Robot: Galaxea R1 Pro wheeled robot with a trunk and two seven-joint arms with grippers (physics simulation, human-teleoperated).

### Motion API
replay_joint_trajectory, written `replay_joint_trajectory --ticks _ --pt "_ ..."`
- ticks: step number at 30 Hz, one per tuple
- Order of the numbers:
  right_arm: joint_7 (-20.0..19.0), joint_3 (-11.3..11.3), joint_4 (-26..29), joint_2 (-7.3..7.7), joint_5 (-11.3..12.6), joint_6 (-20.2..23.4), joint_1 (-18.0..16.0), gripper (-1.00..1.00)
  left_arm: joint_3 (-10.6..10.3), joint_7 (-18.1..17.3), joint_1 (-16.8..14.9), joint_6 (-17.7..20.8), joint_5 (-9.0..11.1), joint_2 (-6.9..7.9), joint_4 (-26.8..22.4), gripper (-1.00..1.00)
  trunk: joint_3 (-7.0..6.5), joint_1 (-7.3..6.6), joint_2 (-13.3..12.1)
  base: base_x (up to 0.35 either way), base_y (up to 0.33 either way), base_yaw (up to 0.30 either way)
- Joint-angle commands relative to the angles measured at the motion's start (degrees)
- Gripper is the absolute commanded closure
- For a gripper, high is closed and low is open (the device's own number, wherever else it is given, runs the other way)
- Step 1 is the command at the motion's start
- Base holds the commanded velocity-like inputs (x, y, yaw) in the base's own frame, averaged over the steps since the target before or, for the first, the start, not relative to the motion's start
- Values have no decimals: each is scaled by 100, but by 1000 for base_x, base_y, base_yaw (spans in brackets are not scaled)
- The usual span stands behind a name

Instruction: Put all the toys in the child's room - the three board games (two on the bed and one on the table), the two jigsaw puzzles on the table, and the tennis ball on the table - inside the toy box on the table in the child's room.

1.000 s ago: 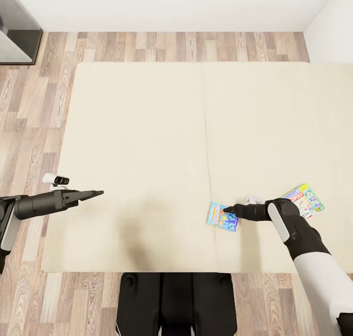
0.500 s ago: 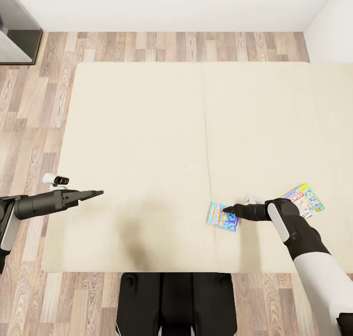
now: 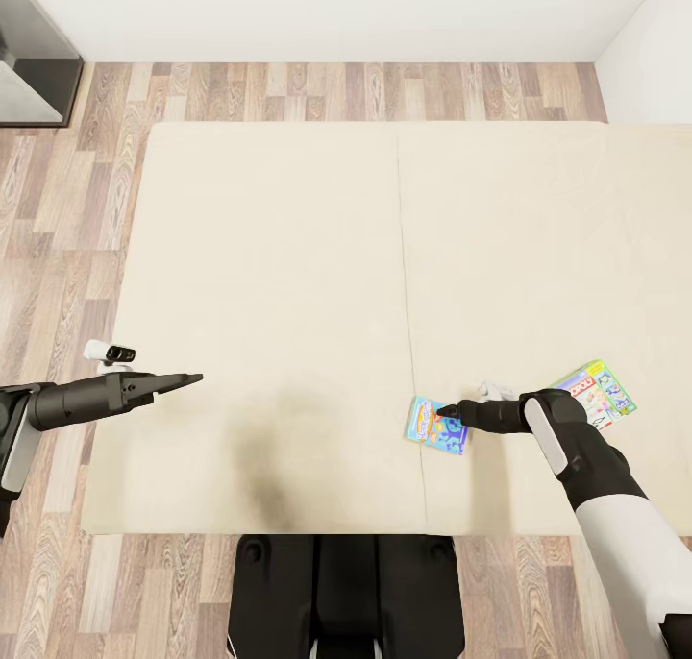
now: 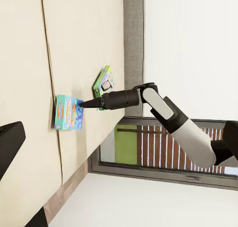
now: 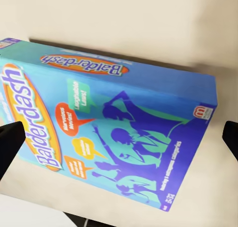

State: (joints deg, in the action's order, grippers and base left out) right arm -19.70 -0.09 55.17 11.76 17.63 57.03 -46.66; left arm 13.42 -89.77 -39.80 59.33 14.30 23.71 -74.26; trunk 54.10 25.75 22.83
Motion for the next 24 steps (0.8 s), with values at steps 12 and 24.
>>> replay_joint_trajectory --ticks 12,24 --pt "-49 -6 9 2 -32 18 -1 -100 0 -23 -2 61 -13 6 -1 -100 6 3 9 0 0 0" --pt "-51 -1 10 2 -31 18 -1 -100 0 -23 -1 61 -15 6 -1 -100 6 3 9 0 0 0"
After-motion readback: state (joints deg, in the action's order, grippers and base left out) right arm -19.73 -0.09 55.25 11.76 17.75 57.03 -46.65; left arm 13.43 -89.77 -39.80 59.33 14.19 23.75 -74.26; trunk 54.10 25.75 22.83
